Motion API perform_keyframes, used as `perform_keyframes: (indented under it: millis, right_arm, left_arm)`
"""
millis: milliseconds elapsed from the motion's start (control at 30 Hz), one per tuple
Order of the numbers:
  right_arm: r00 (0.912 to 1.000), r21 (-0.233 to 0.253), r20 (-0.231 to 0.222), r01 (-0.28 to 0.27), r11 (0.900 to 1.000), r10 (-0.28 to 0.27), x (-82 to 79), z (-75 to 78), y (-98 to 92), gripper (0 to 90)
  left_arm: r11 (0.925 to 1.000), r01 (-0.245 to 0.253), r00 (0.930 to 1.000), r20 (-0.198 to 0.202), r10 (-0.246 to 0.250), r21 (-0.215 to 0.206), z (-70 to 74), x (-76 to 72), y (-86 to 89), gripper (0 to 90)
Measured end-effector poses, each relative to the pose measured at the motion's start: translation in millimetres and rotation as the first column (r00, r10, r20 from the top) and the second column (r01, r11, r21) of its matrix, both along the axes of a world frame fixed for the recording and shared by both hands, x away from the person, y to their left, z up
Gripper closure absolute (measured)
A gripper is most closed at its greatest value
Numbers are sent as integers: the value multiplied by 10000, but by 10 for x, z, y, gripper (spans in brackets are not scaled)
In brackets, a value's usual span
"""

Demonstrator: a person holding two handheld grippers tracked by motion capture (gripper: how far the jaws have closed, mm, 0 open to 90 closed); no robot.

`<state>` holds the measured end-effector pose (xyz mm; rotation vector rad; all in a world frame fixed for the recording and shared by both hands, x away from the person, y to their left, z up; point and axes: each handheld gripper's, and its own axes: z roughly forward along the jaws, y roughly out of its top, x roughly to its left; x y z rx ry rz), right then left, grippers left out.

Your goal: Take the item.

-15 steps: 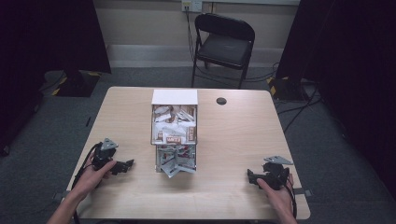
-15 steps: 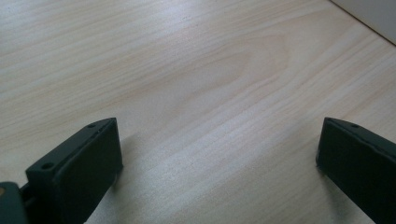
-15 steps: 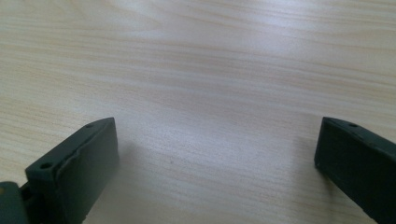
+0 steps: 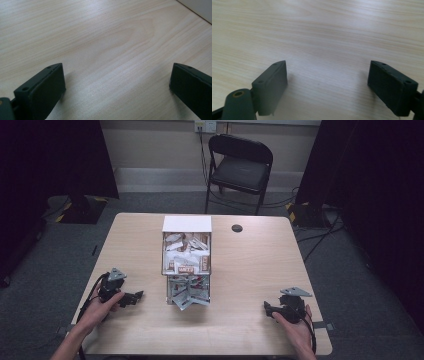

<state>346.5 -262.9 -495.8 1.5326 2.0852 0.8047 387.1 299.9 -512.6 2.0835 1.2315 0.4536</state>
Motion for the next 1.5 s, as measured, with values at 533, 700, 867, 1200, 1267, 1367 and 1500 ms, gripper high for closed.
perform_keyframes:
  millis: [533, 700, 867, 1200, 1267, 1367, 1500]
  right_arm:
    - [9958, 1005, 546, -792, 9918, 740, -88, 201, 48, 286]
    - [9909, 1401, 595, -1277, 9819, 1204, -113, 249, 110, 353]
    - [9799, 1581, 735, -1951, 9679, 1856, -152, 306, 203, 406]
    - [9570, 1508, 935, -2863, 9462, 2746, -233, 428, 382, 460]
    - [9505, 1478, 1095, -3048, 9409, 2907, -262, 468, 438, 479]
    - [9450, 1375, 1208, -3191, 9377, 3039, -293, 499, 494, 483]
    - [9385, 1406, 1228, -3384, 9304, 3228, -313, 517, 553, 487]
  left_arm:
    - [10000, -1, 10000, -1, 1, 2, 0, 0, 0, 0]
    - [10000, 2, 10000, -1, -2, 5, 0, 0, 0, 0]
    - [10000, 0, 10000, 0, 0, 2, 0, 0, 0, 0]
    - [10000, 2, 10000, 1, -2, 5, 0, 0, 0, 0]
    - [10000, 1, 10000, -1, -1, 3, 0, 0, 0, 0]
    - [10000, 1, 10000, -1, -1, 5, 0, 0, 0, 0]
    - [10000, 1, 10000, 1, -1, 6, 0, 0, 0, 0]
